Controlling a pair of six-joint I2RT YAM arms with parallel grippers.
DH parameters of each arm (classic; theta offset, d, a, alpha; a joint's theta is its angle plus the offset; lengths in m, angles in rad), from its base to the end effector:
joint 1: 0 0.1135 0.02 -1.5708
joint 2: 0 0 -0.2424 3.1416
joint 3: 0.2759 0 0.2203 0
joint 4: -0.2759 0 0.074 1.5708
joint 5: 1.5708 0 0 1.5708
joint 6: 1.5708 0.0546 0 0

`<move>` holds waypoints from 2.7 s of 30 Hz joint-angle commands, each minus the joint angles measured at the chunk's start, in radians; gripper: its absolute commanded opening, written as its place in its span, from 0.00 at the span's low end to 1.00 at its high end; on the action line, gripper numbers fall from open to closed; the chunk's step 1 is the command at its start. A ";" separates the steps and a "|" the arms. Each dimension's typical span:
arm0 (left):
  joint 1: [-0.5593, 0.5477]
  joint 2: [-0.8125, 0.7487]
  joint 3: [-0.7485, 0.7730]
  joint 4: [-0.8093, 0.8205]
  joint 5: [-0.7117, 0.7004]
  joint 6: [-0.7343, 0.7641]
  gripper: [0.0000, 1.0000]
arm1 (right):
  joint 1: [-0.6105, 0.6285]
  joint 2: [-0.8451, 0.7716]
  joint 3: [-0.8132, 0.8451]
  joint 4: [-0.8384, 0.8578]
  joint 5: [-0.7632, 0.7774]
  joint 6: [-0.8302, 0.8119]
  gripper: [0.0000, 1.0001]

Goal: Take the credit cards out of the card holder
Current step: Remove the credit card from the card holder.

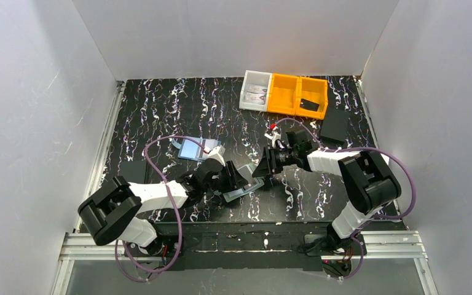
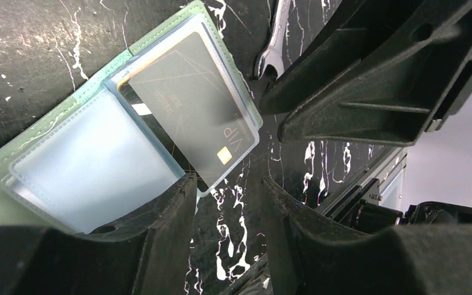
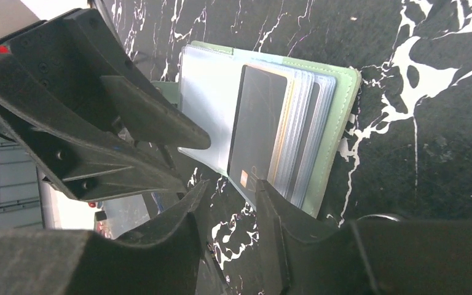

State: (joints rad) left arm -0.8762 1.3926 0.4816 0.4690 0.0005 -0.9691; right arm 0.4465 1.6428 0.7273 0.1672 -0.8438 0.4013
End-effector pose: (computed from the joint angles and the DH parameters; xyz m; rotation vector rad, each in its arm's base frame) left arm 0.1732 -0.2079 0.1664 -0.1026 2.2153 -1.1196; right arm 0.2485 0.1642 0.1487 -0.5164 2.3545 1.3922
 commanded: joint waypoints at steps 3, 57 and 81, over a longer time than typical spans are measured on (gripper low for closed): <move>0.021 0.067 -0.018 0.107 0.051 -0.009 0.38 | 0.024 0.026 0.022 0.011 -0.011 -0.022 0.41; 0.046 0.106 -0.094 0.166 0.115 -0.030 0.32 | -0.043 0.042 0.298 -0.650 -0.178 -0.805 0.59; 0.085 -0.464 -0.171 -0.259 0.174 0.082 0.54 | -0.227 -0.063 0.343 -1.023 -0.204 -1.262 0.63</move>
State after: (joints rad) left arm -0.7948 1.0020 0.2745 0.3799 0.2134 -0.9386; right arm 0.2199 1.6306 1.0676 -0.8391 -0.9997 -0.8402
